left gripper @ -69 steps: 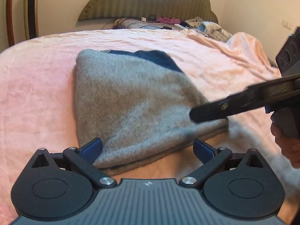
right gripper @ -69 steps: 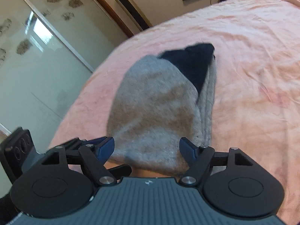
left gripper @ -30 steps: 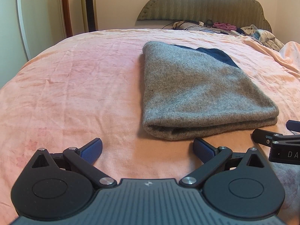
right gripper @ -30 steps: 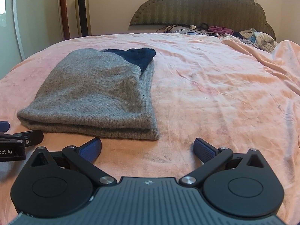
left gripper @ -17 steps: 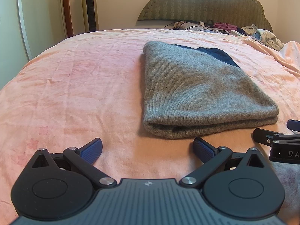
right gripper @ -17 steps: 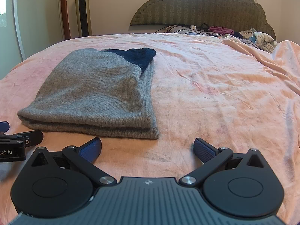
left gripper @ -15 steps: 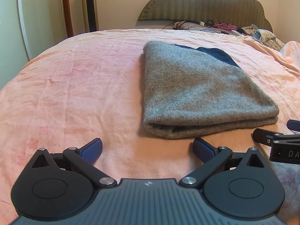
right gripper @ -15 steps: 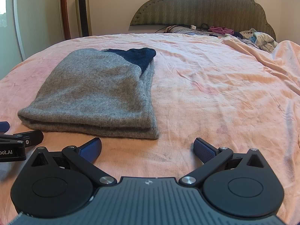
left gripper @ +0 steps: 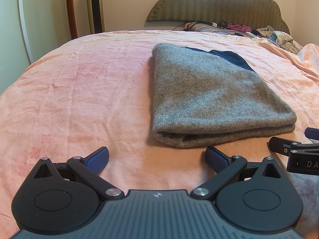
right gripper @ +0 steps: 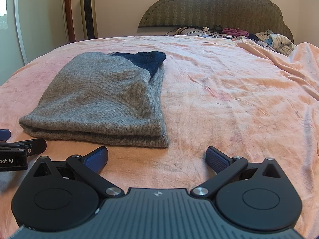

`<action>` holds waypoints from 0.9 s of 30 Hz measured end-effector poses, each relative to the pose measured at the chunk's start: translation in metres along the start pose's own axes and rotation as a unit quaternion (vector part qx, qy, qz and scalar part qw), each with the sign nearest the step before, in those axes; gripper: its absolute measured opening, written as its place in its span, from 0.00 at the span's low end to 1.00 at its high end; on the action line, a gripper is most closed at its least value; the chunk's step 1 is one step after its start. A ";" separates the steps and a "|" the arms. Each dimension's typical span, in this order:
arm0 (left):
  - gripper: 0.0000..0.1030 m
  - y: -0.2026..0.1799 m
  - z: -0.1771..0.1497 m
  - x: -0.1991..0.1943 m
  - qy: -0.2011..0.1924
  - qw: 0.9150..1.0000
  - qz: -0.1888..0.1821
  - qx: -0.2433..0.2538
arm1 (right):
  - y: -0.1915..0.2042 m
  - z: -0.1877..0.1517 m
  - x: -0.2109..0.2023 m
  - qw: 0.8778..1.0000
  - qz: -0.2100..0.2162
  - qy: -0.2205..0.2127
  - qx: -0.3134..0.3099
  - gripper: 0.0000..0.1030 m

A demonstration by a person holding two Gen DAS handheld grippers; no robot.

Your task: Fold small clothes

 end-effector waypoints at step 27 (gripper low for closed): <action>1.00 0.002 0.001 0.001 -0.006 1.000 0.006 -0.005 | 0.001 0.001 0.003 1.000 -0.018 0.008 0.006 1.00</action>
Point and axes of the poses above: each gripper's, at about its wrist camera, not at the fingertips, and x roughly the way its jaws point, y to its left, z to its top, the point moved 10 cm from there along x, roughly the way its jaws point, and after that the axes turned 4 degrees about -x, right-handed, at the moved point
